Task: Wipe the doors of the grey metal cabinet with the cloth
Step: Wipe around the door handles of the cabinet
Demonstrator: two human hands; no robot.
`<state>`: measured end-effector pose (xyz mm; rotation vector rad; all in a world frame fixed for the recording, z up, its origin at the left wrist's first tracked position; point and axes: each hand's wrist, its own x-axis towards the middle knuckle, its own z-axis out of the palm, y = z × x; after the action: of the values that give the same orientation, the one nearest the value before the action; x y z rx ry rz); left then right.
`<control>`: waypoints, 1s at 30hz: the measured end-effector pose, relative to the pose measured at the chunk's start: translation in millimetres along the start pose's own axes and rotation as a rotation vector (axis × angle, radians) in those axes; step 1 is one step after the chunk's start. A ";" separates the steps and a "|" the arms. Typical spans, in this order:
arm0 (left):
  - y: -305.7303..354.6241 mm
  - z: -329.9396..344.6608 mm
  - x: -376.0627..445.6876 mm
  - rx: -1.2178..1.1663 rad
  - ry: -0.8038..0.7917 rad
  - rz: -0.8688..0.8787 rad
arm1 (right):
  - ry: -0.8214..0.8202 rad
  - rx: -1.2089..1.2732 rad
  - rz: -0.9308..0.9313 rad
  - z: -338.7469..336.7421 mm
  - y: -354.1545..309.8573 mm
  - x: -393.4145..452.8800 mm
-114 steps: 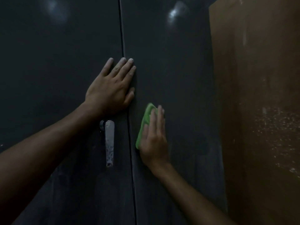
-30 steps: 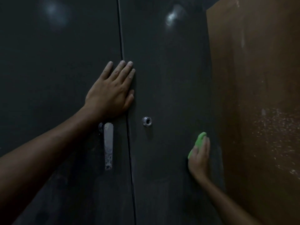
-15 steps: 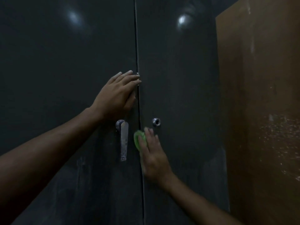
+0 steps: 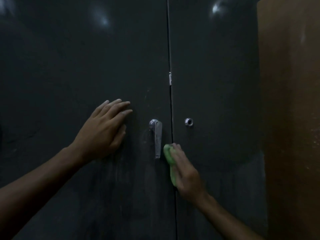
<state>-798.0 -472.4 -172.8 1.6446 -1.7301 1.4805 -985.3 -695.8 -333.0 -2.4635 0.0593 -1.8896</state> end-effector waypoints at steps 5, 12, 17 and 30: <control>-11.4 3.6 -22.0 0.076 0.009 -0.030 | 0.403 0.342 0.335 -6.3 -59.4 75.0; -39.8 -3.3 -60.7 0.135 0.038 -0.088 | 0.301 -0.138 0.104 52.5 -79.2 85.4; -57.6 -3.4 -87.0 0.156 0.053 -0.126 | 0.222 -0.196 0.065 53.3 -71.3 41.8; -69.5 8.6 -95.5 0.305 0.083 -0.053 | 0.385 0.160 0.503 44.9 -75.0 72.0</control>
<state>-707.3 -414.5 -222.2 1.7283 -1.4609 1.8317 -922.7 -624.4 -271.3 -1.7372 0.4680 -1.9937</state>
